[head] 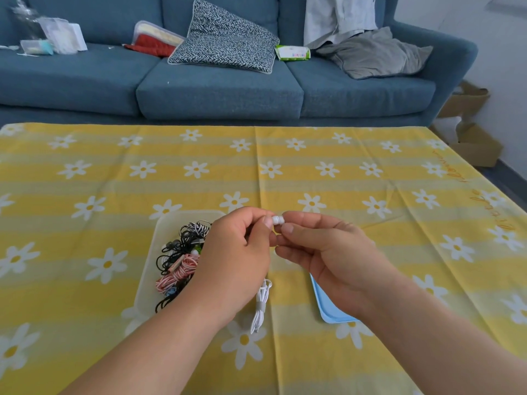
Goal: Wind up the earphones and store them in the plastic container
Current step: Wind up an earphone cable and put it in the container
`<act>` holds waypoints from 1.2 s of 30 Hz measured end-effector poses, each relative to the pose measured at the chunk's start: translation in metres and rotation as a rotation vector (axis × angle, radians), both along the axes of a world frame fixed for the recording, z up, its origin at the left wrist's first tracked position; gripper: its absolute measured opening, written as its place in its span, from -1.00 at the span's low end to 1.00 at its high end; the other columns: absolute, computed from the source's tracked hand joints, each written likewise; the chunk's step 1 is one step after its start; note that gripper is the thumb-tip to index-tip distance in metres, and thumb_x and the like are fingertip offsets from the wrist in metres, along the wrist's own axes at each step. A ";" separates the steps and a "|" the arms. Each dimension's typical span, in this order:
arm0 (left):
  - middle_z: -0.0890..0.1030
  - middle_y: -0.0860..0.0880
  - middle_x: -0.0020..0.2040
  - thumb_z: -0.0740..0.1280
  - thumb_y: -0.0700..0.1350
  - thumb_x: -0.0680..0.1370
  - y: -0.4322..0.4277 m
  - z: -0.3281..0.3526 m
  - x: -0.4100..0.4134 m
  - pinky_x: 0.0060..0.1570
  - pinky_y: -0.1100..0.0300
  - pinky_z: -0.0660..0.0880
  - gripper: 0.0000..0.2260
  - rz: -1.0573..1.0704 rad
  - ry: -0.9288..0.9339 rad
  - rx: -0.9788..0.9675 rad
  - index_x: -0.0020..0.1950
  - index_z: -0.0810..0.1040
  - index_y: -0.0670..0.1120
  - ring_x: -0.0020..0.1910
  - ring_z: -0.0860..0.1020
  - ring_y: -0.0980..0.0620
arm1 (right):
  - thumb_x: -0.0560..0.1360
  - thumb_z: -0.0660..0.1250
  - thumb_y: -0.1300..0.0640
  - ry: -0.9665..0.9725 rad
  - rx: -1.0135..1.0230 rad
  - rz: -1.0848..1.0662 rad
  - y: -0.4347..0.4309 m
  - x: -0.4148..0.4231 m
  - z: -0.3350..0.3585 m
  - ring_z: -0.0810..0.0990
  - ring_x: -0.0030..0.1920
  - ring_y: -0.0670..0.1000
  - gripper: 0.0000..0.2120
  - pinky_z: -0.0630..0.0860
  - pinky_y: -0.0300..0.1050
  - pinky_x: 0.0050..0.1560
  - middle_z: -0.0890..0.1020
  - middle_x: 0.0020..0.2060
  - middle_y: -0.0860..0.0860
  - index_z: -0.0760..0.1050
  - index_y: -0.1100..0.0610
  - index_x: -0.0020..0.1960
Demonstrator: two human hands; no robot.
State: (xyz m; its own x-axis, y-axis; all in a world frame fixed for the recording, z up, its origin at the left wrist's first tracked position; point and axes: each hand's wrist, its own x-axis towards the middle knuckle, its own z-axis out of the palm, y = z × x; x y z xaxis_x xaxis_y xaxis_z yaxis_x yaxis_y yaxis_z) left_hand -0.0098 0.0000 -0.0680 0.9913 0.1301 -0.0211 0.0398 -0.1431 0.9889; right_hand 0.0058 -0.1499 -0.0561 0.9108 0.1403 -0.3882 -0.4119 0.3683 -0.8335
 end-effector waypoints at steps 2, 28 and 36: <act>0.66 0.13 -0.33 0.29 -0.13 0.67 0.000 -0.001 0.000 -0.36 0.09 0.42 -0.79 -0.004 0.003 0.013 -0.05 0.67 0.09 -0.47 0.46 0.10 | 0.46 0.45 0.40 -0.007 -0.043 -0.005 0.000 -0.001 -0.001 0.72 0.07 0.29 -0.74 0.67 -0.01 -0.01 0.71 0.04 0.34 0.62 0.36 0.15; 0.67 -0.13 -0.26 0.21 -0.06 0.72 0.017 0.024 0.006 -0.39 0.15 0.53 -0.71 -0.143 0.334 -0.377 0.13 0.61 -0.25 -0.40 0.56 -0.01 | 0.57 0.33 0.29 -0.093 -0.627 0.240 -0.002 0.003 -0.013 0.72 -0.05 0.01 -0.78 0.69 -0.06 -0.10 0.74 -0.03 0.08 0.68 0.08 0.09; 0.54 -0.13 -0.25 0.20 -0.12 0.70 0.026 0.039 0.005 -0.43 0.20 0.37 -0.74 -0.348 0.360 -0.714 0.15 0.59 -0.26 -0.43 0.39 0.04 | 0.46 0.28 0.41 -0.216 -0.551 0.527 0.006 -0.003 -0.007 0.63 -0.02 -0.15 -0.61 0.49 -0.07 0.10 0.69 -0.16 -0.20 0.66 -0.06 -0.06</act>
State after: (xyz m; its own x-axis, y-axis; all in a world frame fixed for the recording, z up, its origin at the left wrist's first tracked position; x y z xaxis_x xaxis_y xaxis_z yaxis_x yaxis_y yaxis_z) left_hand -0.0045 0.0264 -0.0288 0.8896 -0.3427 -0.3020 0.4366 0.4437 0.7826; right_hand 0.0032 -0.1438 -0.0628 0.8412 0.4127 -0.3494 -0.2256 -0.3194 -0.9204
